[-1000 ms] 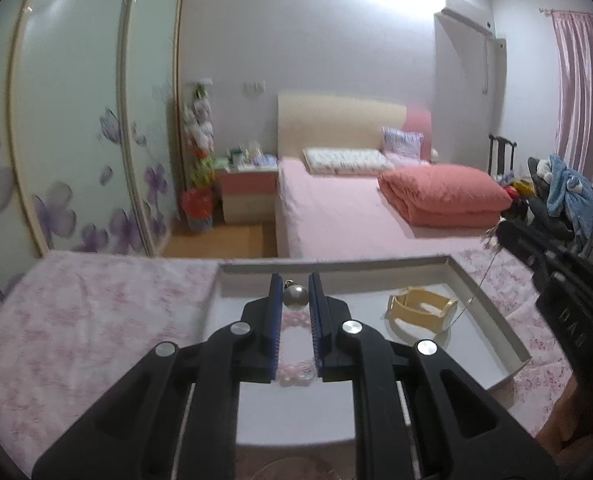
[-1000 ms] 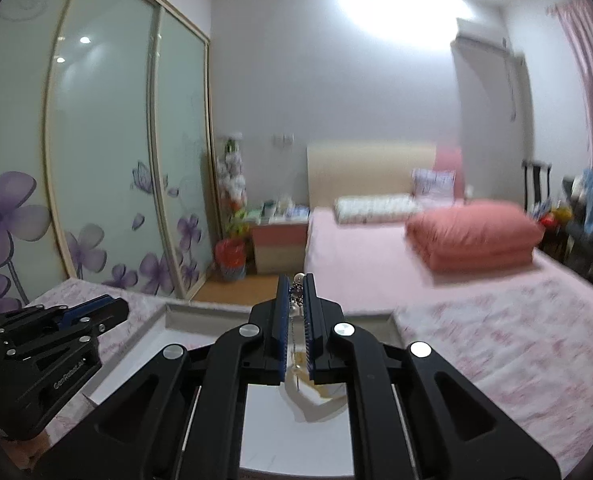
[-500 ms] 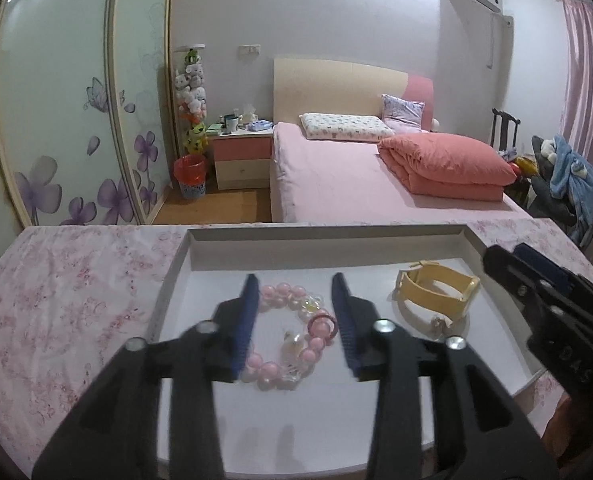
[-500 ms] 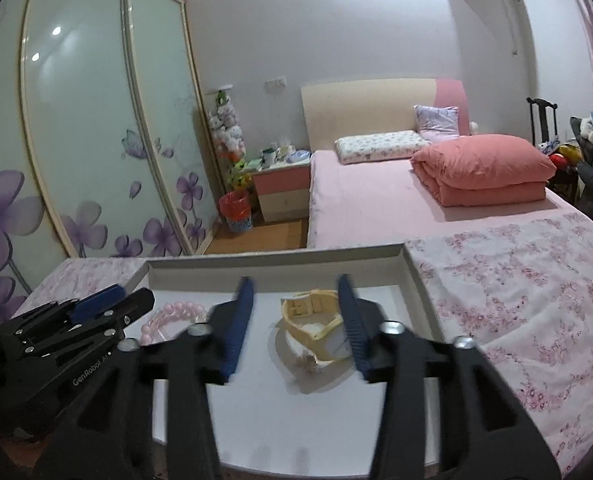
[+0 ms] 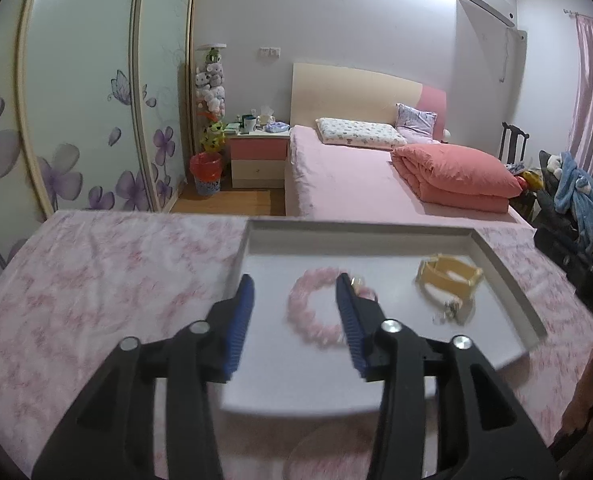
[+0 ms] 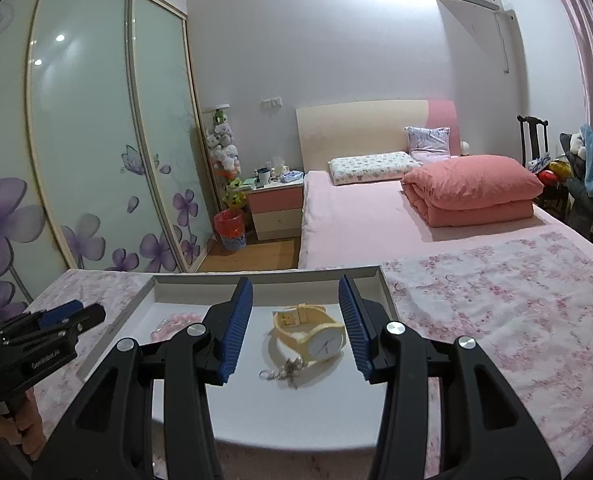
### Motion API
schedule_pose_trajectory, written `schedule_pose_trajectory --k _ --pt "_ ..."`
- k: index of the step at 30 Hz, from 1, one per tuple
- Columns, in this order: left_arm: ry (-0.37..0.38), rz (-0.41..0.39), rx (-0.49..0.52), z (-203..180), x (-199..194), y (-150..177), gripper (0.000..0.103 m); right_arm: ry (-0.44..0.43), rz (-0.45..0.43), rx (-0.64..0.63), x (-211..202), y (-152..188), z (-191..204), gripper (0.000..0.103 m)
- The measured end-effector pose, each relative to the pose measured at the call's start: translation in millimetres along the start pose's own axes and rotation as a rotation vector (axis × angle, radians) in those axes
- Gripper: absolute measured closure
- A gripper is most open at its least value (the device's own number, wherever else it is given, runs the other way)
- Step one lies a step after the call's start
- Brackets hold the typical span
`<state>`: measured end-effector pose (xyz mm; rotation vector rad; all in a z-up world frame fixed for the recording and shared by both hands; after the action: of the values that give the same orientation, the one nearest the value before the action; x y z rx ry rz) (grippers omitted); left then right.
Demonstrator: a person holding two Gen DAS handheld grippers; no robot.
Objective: Organize jewelry
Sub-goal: 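Withdraw both tools from the tray back toward the remaining jewelry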
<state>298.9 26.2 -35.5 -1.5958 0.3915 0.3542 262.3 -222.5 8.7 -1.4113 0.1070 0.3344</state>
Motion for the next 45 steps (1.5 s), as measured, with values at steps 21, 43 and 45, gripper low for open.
schedule_pose_trajectory --k 21,43,45 --pt "0.113 0.232 0.179 -8.6 -31.3 89.0 0.029 -0.039 0.068 0.006 -58.8 39.1 -2.2 0.057" --pt "0.112 0.288 0.187 -38.2 -0.5 84.3 0.029 -0.041 0.089 0.002 -58.8 50.0 -0.8 0.057" --pt "0.101 0.296 0.197 -41.1 3.3 86.2 0.029 -0.04 0.091 0.004 -57.9 50.4 -1.1 0.057"
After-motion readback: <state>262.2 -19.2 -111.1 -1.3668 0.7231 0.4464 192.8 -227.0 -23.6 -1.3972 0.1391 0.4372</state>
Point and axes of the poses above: each gripper's, at about its wrist camera, not at the fingertips, and x roughly the way its jaws point, z to its left, y to its underside, the point moved 2 cm from there along x, roughly the way its jaws point, and after that the axes turned 8 degrees about -z, right-handed, at the moved point
